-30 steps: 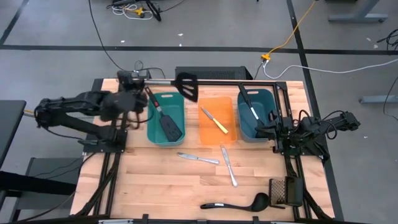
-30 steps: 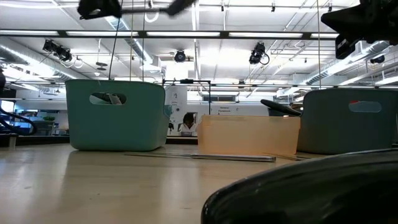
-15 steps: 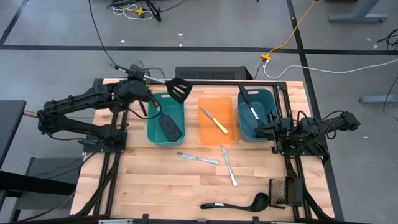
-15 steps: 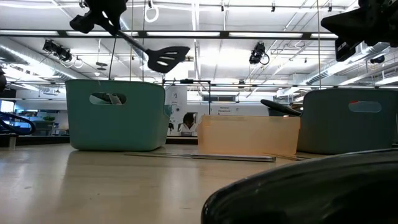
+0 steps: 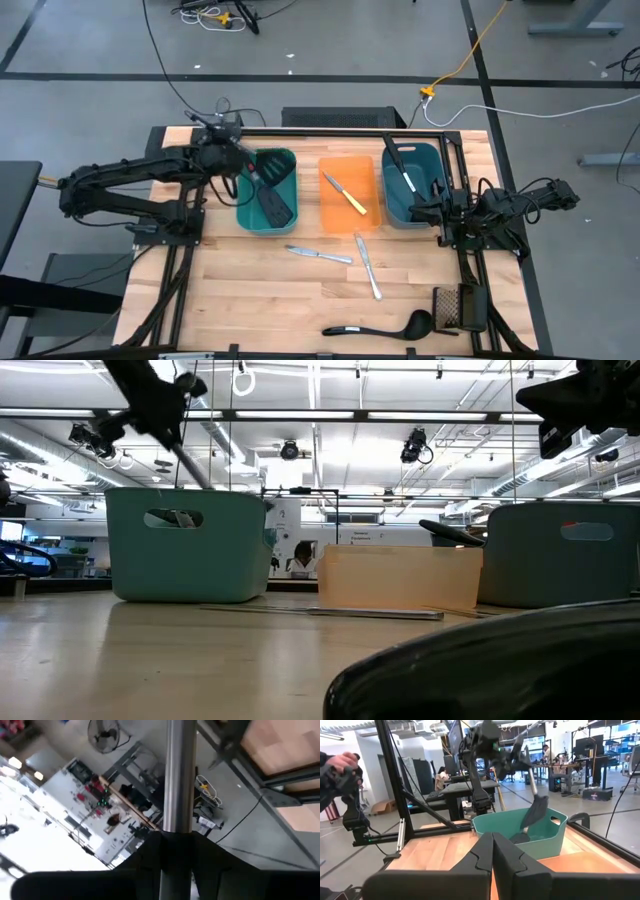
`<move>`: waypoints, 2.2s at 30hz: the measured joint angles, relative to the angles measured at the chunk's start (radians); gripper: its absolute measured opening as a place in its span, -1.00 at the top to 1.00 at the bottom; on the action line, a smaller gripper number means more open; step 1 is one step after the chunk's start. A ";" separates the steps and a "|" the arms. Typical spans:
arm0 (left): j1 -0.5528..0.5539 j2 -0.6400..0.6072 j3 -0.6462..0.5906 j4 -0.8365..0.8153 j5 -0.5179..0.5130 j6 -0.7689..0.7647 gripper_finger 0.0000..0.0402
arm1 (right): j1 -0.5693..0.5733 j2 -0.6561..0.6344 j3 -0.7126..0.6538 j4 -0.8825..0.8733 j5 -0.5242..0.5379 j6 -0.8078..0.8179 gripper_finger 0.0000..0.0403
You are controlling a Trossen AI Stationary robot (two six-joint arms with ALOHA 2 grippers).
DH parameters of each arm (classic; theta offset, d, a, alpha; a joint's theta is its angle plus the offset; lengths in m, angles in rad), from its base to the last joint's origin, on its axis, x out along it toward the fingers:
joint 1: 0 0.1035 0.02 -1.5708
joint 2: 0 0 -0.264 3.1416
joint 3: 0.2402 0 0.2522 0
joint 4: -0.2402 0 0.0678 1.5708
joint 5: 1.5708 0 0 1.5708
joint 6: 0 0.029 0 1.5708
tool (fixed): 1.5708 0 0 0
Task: Pick & Place Kitchen Items
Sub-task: Put the black spatula into the green bin, then put the left silver knife into the orange bin
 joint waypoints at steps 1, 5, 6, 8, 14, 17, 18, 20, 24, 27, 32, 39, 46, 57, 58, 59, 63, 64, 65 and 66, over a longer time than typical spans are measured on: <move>-0.006 0.000 -0.021 0.007 0.003 0.010 0.60 | 0.000 0.000 0.000 0.000 0.001 0.000 0.96; -0.032 -0.001 -0.078 0.069 0.018 0.036 0.60 | 0.000 0.000 0.000 0.000 0.001 0.000 0.96; -0.040 -0.001 -0.091 0.084 0.020 0.045 0.60 | 0.000 0.000 0.000 0.000 0.001 0.000 0.96; -0.053 -0.001 -0.113 0.111 0.036 0.057 0.60 | 0.000 0.000 0.000 0.000 0.001 0.000 0.96; -0.063 -0.002 -0.199 0.185 0.080 0.079 0.60 | 0.000 0.000 0.000 0.000 0.001 0.000 0.96; -0.063 -0.003 -0.242 0.215 0.096 0.068 0.60 | 0.000 0.000 0.000 0.000 0.002 0.000 0.96; -0.063 -0.003 -0.253 0.228 0.104 0.068 0.60 | 0.000 0.000 0.000 0.000 0.002 0.000 0.96; -0.063 -0.003 -0.270 0.238 0.132 0.068 0.60 | 0.000 0.000 0.000 0.000 0.002 0.000 0.96; -0.052 -0.002 -0.299 0.264 0.194 0.076 0.60 | 0.000 0.000 0.000 0.000 0.002 0.000 0.96; -0.039 -0.002 -0.310 0.272 0.215 0.084 0.60 | 0.000 0.000 0.000 0.000 0.002 0.000 0.96; -0.026 -0.001 -0.310 0.275 0.234 0.072 0.60 | 0.000 0.000 0.000 0.000 0.002 0.011 0.96; -0.022 -0.001 -0.310 0.279 0.220 0.046 0.24 | 0.000 0.000 0.000 -0.007 0.002 0.015 0.96; -0.023 -0.001 -0.293 0.279 0.107 0.021 0.22 | 0.000 0.000 0.000 -0.007 0.002 0.015 0.96; -0.055 -0.069 -0.092 0.166 0.110 -0.156 0.25 | 0.000 0.000 0.000 -0.013 0.001 0.019 0.96; -0.065 -0.089 -0.062 0.126 0.154 -0.221 0.26 | 0.000 0.000 0.000 -0.013 0.002 0.019 0.96; -0.074 -0.111 -0.028 0.080 0.244 -0.313 0.28 | 0.000 0.000 0.000 -0.013 0.001 0.019 0.96; -0.064 -0.214 0.065 0.036 0.739 -0.672 0.41 | 0.000 0.000 0.000 -0.019 0.002 0.019 0.96; -0.063 -0.248 0.071 0.052 0.780 -0.726 0.45 | 0.000 0.000 0.000 -0.022 0.002 0.019 0.96; -0.063 -0.277 0.076 0.070 0.786 -0.780 0.50 | 0.000 0.001 0.000 -0.023 0.002 0.019 0.96; -0.062 -0.299 0.078 0.102 0.770 -0.850 0.55 | 0.000 0.001 0.000 -0.024 0.002 0.019 0.96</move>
